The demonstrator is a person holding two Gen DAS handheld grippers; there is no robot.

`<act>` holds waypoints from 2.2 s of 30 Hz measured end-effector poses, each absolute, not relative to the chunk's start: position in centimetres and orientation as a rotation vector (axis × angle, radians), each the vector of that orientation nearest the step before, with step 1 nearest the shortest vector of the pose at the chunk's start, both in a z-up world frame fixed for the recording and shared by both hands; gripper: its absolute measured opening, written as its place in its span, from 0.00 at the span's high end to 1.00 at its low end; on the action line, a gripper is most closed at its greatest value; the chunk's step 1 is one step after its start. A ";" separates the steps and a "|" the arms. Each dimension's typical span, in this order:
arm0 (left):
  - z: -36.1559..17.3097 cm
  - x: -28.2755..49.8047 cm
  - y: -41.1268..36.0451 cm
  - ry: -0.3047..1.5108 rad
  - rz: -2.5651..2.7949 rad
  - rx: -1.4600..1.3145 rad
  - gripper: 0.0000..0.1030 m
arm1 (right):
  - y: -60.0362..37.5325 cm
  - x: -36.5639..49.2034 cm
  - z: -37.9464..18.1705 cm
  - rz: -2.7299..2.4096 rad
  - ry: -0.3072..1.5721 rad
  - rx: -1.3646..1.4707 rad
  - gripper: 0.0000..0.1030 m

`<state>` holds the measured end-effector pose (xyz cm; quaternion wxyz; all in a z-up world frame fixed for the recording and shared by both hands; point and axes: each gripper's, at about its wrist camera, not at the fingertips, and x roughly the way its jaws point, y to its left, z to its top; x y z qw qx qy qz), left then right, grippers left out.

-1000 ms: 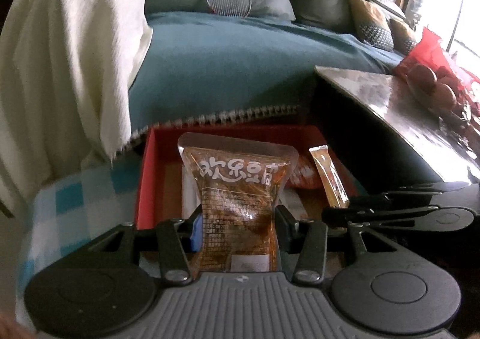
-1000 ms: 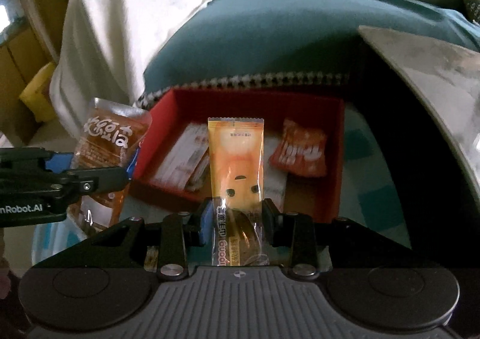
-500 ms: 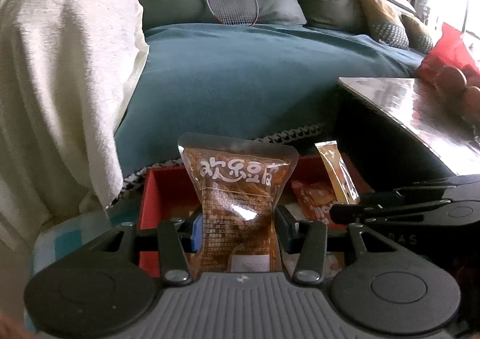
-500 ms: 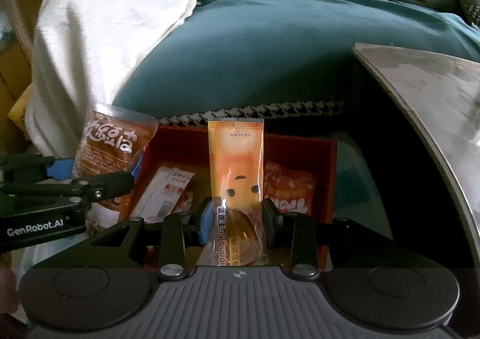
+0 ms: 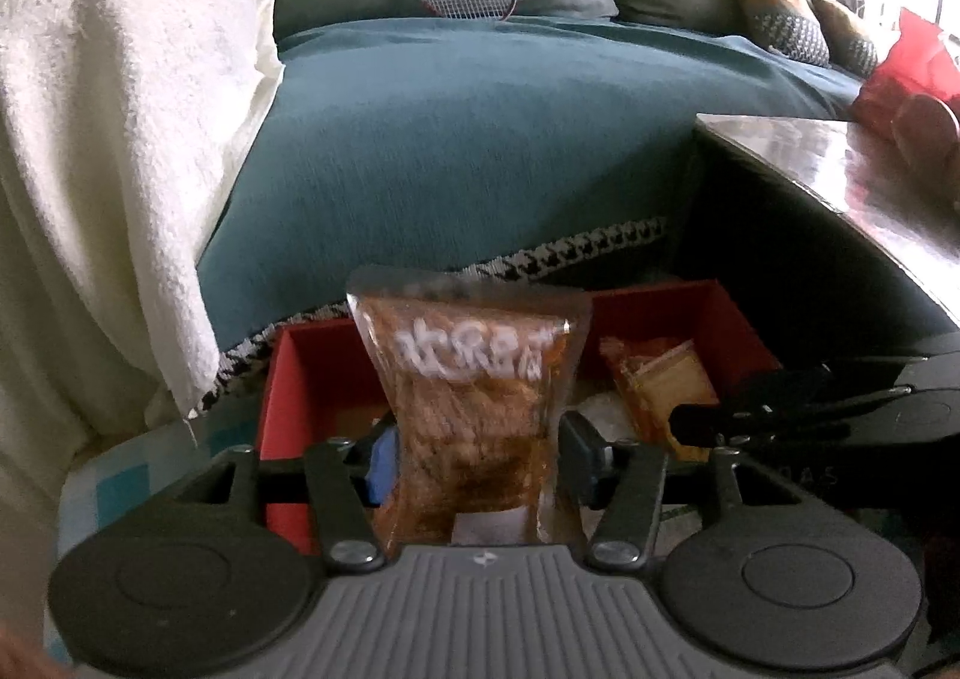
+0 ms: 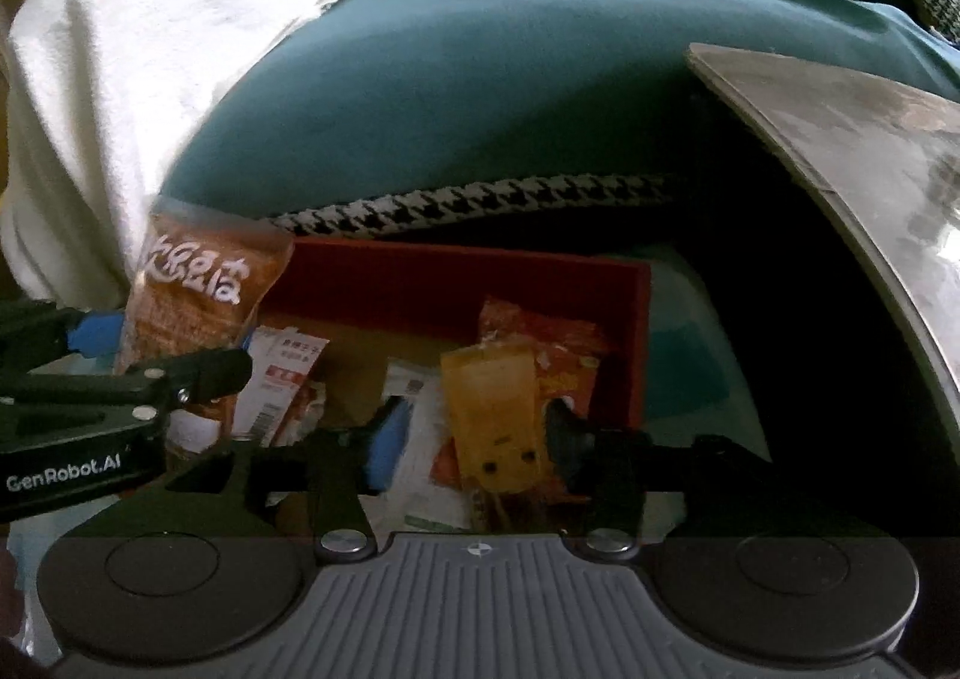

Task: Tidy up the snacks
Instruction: 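Lower the biscuit bag and yellow stick into the red box and open both grippers, then withdraw both grippers from the box toward the snacks on the cloth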

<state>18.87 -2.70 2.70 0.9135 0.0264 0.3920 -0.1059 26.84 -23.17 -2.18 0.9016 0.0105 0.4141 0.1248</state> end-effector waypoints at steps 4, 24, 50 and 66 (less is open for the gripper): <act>3.2 18.5 -2.7 0.790 -0.215 0.059 0.44 | -23.3 26.4 -2.0 0.253 0.856 0.024 0.38; 3.4 10.9 -0.8 0.853 -0.374 0.108 0.37 | -23.6 21.5 -1.2 0.288 0.909 0.034 0.12; -3.0 9.5 -3.8 0.989 -0.771 0.536 0.33 | -25.0 8.6 -9.5 0.423 1.269 0.024 0.00; -6.0 10.3 -5.3 1.054 -0.963 0.688 0.04 | -25.9 8.5 -9.4 0.491 1.248 0.017 0.00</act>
